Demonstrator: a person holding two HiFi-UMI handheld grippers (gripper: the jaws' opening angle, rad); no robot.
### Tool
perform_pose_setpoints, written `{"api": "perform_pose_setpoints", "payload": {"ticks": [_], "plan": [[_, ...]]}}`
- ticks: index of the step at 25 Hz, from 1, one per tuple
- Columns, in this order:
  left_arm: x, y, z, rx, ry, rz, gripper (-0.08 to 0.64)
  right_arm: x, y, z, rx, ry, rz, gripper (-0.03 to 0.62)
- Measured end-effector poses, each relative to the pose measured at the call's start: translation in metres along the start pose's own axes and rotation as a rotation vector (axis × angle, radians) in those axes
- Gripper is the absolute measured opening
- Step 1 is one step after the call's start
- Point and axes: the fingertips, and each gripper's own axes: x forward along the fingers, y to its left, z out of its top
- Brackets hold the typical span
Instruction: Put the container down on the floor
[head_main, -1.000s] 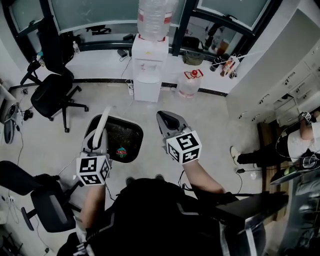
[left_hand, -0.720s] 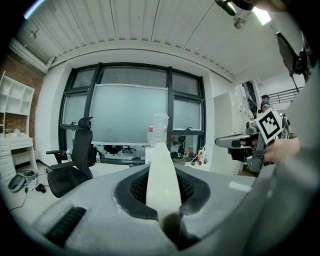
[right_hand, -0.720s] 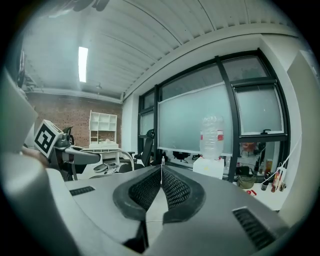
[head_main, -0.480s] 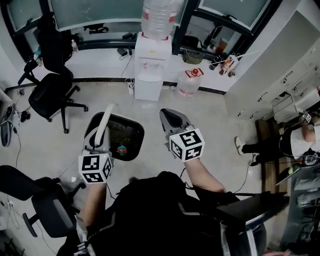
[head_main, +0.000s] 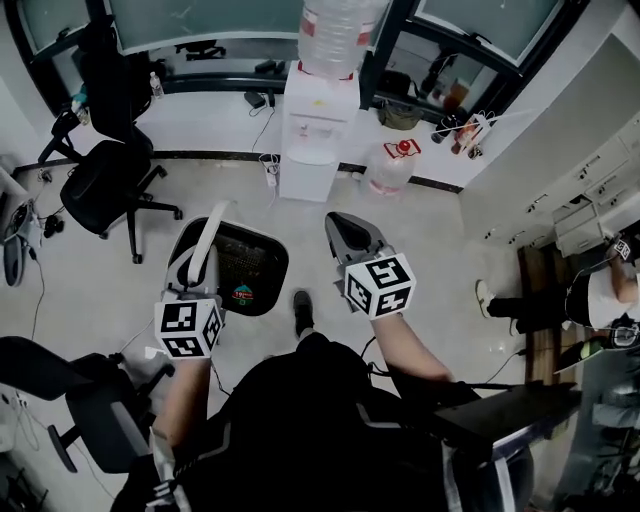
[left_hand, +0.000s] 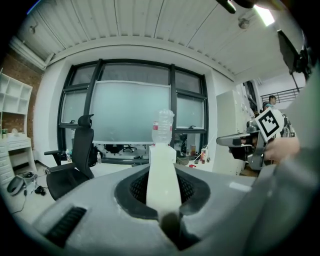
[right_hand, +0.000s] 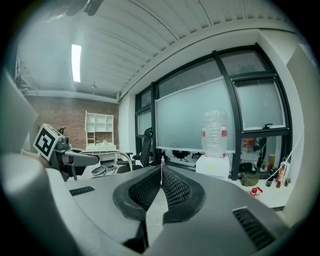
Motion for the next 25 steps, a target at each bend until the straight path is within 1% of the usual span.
{"api": "perform_pose_setpoints", "payload": {"ticks": [7,13,21,25], "plan": [[0.043,0.023,0.017,0.003,-0.004,0.040,0.040,0.063,-0.025,0.016,-0.024,-0.025,0.057,0.009],[0.085,0.035,0.031,-0.009,-0.005,0.074,0.038,0.106,-0.058,0.029,-0.032,-0.021,0.091,0.009],[0.135,0.045,0.044,-0.018,0.018,0.110,0.038,0.146,-0.096,0.033,-0.009,-0.010,0.127,0.009],[0.156,0.043,0.051,-0.023,0.032,0.124,0.037,0.156,-0.116,0.032,0.002,-0.006,0.146,0.009]]}}
